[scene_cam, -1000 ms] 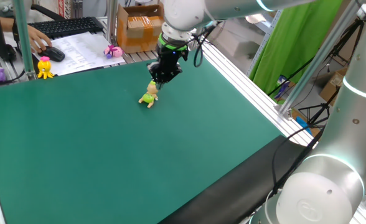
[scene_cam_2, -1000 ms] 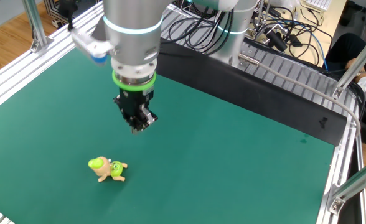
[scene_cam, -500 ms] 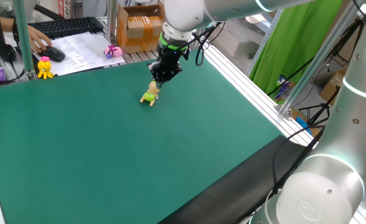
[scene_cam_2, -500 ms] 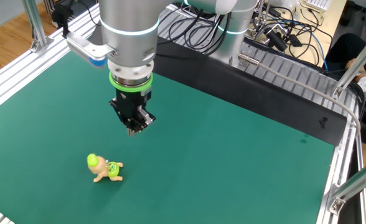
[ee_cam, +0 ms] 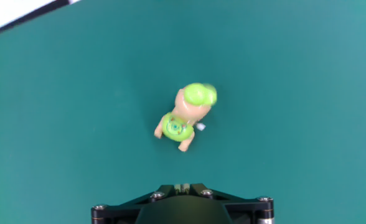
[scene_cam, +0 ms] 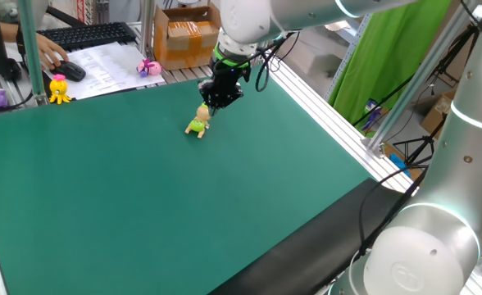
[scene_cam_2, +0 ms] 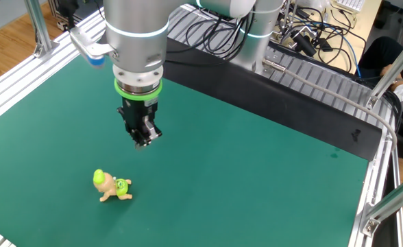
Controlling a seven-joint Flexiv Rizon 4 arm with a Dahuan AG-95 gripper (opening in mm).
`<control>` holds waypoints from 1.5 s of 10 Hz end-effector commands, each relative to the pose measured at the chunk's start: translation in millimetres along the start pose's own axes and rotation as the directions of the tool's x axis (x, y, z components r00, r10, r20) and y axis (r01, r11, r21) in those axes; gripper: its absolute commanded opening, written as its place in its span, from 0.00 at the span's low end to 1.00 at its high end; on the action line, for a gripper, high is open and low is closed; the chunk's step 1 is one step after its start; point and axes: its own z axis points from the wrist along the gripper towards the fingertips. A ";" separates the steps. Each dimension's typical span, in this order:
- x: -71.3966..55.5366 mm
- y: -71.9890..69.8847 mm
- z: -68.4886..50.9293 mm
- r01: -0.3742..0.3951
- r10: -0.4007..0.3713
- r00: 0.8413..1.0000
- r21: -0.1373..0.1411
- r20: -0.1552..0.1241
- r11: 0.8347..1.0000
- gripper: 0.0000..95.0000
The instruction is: Grasp the moving object
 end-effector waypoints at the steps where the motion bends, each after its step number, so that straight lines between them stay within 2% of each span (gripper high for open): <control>1: -16.4 1.0 5.4 0.114 -0.115 0.993 0.048 0.006 0.992 0.60; 2: -18.6 1.4 7.1 0.126 -0.128 0.992 0.067 0.019 0.990 1.00; 5: -25.7 3.2 10.8 0.114 -0.115 0.993 0.040 0.030 0.993 1.00; 11: -42.9 -0.2 25.6 0.120 -0.121 0.992 0.028 0.042 0.992 1.00; 13: -41.5 1.1 30.5 0.111 -0.112 0.993 0.020 0.045 0.994 1.00; 14: -39.4 3.0 37.3 0.114 -0.115 0.991 0.016 0.066 0.993 1.00; 15: -38.6 3.7 39.9 0.116 -0.116 0.991 0.015 0.072 0.993 1.00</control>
